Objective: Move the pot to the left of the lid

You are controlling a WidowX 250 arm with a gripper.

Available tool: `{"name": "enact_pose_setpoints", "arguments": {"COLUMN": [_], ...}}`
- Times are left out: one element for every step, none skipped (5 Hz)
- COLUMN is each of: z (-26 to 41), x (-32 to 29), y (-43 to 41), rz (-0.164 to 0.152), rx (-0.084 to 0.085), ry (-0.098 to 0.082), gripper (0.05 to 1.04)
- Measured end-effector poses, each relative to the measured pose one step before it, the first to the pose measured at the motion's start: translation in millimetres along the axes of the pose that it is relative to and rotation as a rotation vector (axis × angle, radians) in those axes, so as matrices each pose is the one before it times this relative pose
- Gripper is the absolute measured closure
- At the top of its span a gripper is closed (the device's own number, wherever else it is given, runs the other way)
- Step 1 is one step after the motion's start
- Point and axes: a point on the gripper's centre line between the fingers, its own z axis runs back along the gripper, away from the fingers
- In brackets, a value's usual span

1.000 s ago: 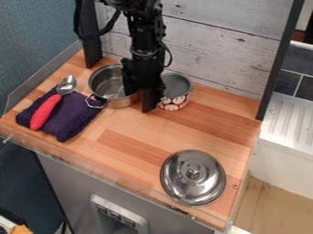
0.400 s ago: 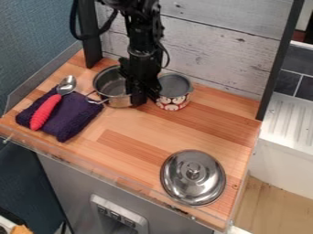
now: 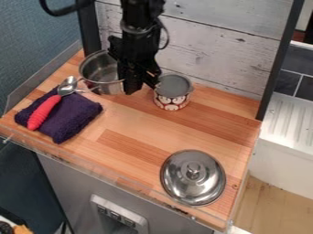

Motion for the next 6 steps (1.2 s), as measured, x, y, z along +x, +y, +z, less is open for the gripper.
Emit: {"name": "enact_pose_setpoints", "arguments": {"z": [0.88, -15.26, -18.01, -19.91, -11.06, -2.32], "x": [-16.96, -10.23, 1.81, -0.34, 0.19, -4.74], "y": [-41.49, -27.93, -6.7, 3.84, 6.95, -0.01], "rz": [0.0208, 0.0114, 0.0015, 0.0027, 0.0253, 0.0004], "rx": [-0.0269, -0.0544, -0.0203, -0.0165, -0.0142, 0.0117], "ry": [0.0291, 0.0, 0.0215, 0.0201, 0.0281, 0.0164], "gripper": [1.006, 1.006, 1.006, 1.006, 1.006, 0.986]}}
